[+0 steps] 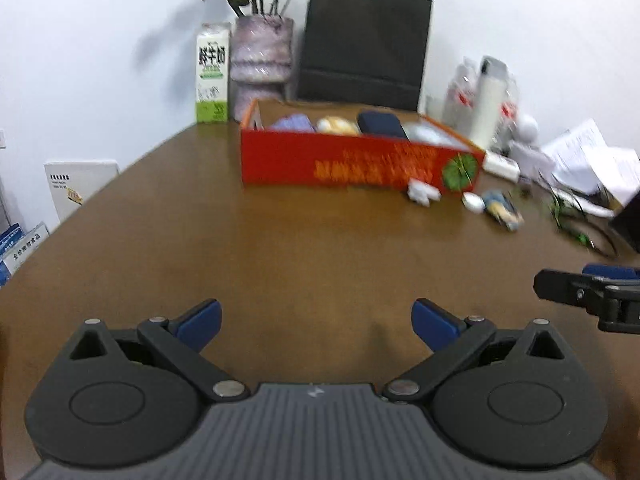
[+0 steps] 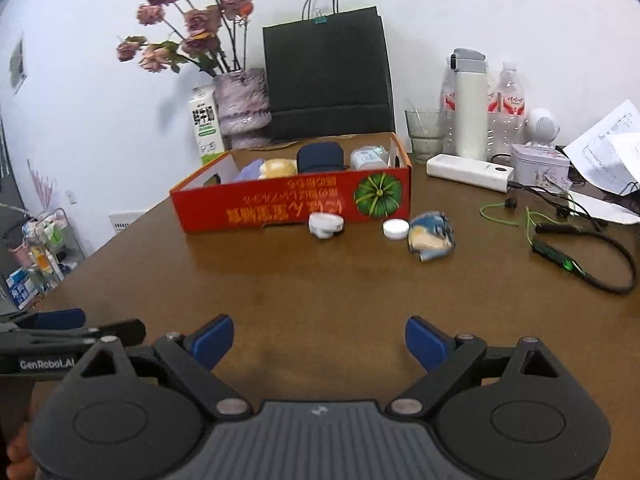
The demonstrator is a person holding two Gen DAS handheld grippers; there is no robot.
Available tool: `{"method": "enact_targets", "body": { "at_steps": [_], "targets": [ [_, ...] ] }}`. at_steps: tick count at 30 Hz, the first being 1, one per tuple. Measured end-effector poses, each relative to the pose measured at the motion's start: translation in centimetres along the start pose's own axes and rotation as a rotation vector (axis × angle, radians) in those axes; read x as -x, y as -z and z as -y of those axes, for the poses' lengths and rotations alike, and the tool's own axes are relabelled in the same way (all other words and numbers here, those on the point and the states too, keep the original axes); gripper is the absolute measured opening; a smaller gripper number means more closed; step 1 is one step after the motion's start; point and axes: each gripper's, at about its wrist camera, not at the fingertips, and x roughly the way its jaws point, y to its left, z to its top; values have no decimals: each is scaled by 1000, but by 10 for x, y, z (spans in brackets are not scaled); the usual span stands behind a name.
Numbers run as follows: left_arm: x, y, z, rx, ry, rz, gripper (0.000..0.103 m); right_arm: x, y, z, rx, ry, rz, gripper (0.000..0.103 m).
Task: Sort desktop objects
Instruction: 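Move both open grippers back toward the white round lids on the table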
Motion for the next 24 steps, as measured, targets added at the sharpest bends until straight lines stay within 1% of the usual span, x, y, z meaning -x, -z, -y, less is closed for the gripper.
{"method": "enact_targets", "body": {
  "at_steps": [3,4,5,8,12,14,16,18,19,20,23,24],
  "targets": [
    [13,18,5,-33,32,8,103,16,17,-5,82,58,18,93],
    [17,23,7,-50,24,11,103,21,21,-6,99,76,21,93],
    [21,27,8,-63,13,19,103,27,26,-7,103,90,26,93],
    [26,34,9,-63,7,21,103,40,38,-5,89,79,26,94],
    [19,28,10,-50,11,13,103,35,40,5,72,102,-20,94],
    [8,17,14,-62,17,26,103,27,32,15,42,89,-39,92],
    [-5,-1,23,-88,34,57,103,15,17,28,5,69,-49,89],
    [-23,-22,35,-117,70,79,103,-2,2,41,-13,82,-57,86],
    [-34,-33,43,-134,93,79,103,-12,-7,47,-18,102,-71,80],
    [-47,-43,49,-153,128,82,103,-20,-14,52,-24,118,-75,76],
    [-87,-67,71,-209,190,90,101,-48,-38,64,-24,101,-76,73],
    [-101,-75,78,-228,203,91,98,-59,-45,67,-26,90,-75,72]
  ]
}}
